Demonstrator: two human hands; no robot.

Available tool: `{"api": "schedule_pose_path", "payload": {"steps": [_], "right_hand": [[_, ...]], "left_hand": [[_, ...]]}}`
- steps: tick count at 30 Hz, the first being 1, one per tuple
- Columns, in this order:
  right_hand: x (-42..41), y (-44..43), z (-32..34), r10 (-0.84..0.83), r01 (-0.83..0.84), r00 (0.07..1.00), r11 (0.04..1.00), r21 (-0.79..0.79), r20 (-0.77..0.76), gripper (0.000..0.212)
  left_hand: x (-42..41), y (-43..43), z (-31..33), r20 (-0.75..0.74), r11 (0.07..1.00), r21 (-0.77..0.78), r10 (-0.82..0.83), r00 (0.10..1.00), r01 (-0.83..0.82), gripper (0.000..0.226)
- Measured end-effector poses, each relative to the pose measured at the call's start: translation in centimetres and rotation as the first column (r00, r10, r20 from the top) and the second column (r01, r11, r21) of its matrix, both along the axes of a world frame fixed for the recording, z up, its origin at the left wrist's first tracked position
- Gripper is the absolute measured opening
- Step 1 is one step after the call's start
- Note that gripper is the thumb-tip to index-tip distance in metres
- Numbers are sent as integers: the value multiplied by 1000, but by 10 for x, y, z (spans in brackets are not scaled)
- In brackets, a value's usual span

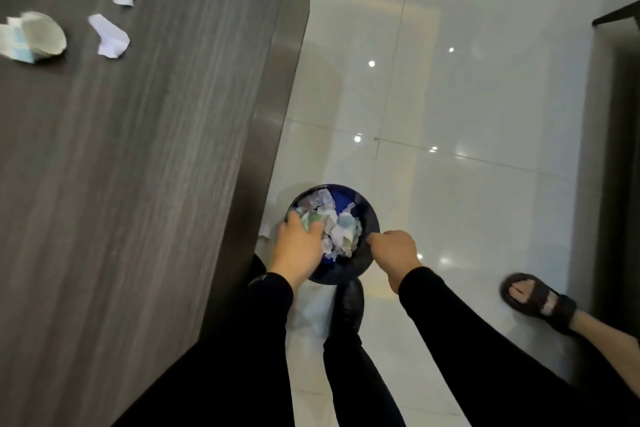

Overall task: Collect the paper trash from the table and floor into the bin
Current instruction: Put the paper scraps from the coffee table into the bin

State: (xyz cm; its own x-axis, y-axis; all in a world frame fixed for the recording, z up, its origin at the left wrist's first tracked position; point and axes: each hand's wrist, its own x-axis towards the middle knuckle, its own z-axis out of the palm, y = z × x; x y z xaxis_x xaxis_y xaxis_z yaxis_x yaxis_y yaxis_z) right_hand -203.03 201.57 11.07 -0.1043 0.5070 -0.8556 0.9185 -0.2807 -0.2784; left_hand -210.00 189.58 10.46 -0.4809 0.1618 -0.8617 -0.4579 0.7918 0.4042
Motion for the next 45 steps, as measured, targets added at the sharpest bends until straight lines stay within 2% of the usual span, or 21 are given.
{"api": "schedule_pose_path", "payload": {"steps": [2, 3, 7, 10, 12, 18, 21, 24, 26, 27, 30, 31, 33, 35, 37, 38, 40, 41, 42, 44, 45], "right_hand": [[4, 3, 0, 42, -42, 999, 999, 12, -21, 23], [2, 3, 5, 43, -42, 998, 999, 9, -50, 28], [-41, -7, 35, 108, -98, 959, 994, 48, -263, 23], [-102, -24, 61, 175, -179, 873, 983, 36, -456, 19], [-146, -41, 73, 214, -239, 822, 971, 22, -528, 19], [-253, -99, 78, 317, -358, 741, 932, 51, -592, 23], [-287, -123, 69, 429, -437, 702, 890, 132, -569, 28], [-318, -143, 59, 633, -564, 598, 768, 304, -491, 42], [-338, -153, 51, 769, -638, 473, 636, 435, -430, 53], [-348, -157, 45, 835, -678, 399, 547, 491, -380, 57], [-369, -161, 29, 984, -770, 153, 178, 613, -94, 55], [-376, -163, 21, 993, -762, 113, 116, 637, -47, 50], [-385, -165, 14, 991, -736, 126, 130, 664, -55, 33], [-389, -166, 14, 978, -677, 169, 208, 706, -126, 24], [-395, -164, 22, 917, -558, 323, 383, 736, -232, 30], [-401, -161, 27, 867, -494, 416, 469, 732, -274, 33], [-420, -150, 28, 781, -447, 555, 571, 688, -287, 39], [-428, -143, 24, 759, -471, 594, 597, 649, -268, 44], [-434, -140, 21, 758, -518, 613, 599, 610, -223, 50], [-438, -135, 13, 797, -602, 587, 548, 582, -143, 51], [-437, -135, 13, 813, -611, 569, 520, 597, -126, 43]], "left_hand": [[-7, -14, 6, -40, 998, -42, 41, 998, -42, 22], [-11, -20, 12, -46, 998, -21, 58, 997, -59, 16], [-39, -32, 43, -165, 991, 72, 124, 979, -113, 16], [-82, -42, 67, -273, 973, 158, 208, 939, -170, 14], [-116, -56, 76, -362, 959, 199, 263, 894, -202, 15], [-206, -111, 86, -435, 916, 233, 399, 807, -327, 17], [-239, -142, 86, -478, 927, 172, 375, 794, -334, 17], [-267, -176, 81, -571, 931, 58, 328, 753, -362, 21], [-285, -197, 80, -630, 922, -29, 283, 723, -387, 26], [-293, -207, 79, -651, 914, -54, 274, 708, -403, 28], [-313, -231, 73, -707, 910, -114, 209, 676, -400, 35], [-321, -239, 69, -728, 917, -143, 157, 668, -371, 39], [-339, -250, 60, -755, 937, -192, 48, 653, -291, 50], [-360, -256, 50, -722, 950, -246, -46, 690, -194, 60], [-378, -259, 37, -648, 945, -317, -158, 745, -76, 62], [-384, -260, 29, -629, 933, -360, -233, 742, -13, 59], [-388, -263, 16, -676, 902, -431, -347, 650, 33, 44], [-388, -266, 11, -726, 913, -409, -318, 609, -10, 35], [-387, -269, 9, -765, 938, -335, -219, 606, -85, 28], [-386, -271, 15, -768, 952, -120, 91, 634, -282, 22], [-386, -268, 22, -746, 925, 12, 261, 612, -379, 25]]}}
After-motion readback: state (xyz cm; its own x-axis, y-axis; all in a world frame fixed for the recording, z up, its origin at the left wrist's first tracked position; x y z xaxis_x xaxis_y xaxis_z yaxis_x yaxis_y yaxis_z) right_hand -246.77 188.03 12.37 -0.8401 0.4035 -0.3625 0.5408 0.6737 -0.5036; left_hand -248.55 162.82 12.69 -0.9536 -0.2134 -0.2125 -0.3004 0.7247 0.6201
